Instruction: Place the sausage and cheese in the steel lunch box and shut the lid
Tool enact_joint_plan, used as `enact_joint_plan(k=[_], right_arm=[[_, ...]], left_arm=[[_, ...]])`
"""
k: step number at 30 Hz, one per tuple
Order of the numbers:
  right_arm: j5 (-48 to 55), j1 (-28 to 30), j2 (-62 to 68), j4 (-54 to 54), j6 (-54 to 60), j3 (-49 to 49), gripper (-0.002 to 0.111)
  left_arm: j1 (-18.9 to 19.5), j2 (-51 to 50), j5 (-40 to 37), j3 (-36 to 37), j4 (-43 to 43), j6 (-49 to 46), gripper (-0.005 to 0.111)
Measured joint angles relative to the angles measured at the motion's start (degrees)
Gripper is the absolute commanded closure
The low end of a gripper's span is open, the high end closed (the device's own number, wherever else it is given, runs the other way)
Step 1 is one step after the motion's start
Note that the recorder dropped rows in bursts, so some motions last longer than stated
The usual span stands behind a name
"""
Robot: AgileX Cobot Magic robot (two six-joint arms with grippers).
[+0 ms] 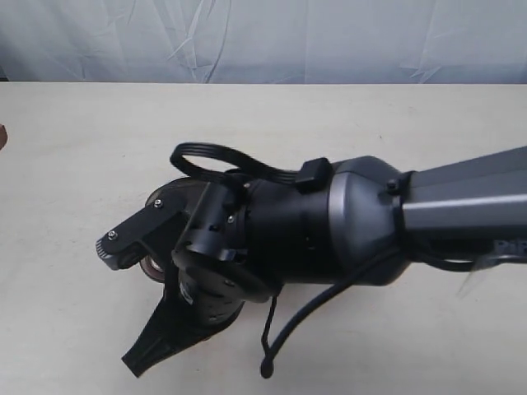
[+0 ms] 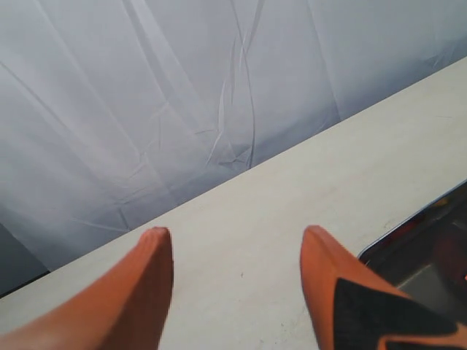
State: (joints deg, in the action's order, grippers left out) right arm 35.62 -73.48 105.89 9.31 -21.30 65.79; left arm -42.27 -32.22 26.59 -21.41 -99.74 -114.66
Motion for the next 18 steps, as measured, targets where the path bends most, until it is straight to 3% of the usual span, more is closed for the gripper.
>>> enact_joint_plan(k=[18], right_arm=[[-2.62, 4.25, 2.66, 1.01, -1.36, 0.0, 0.109]], left_arm=[[0.0, 0.0, 0.0, 0.0, 0.0, 0.0, 0.056]])
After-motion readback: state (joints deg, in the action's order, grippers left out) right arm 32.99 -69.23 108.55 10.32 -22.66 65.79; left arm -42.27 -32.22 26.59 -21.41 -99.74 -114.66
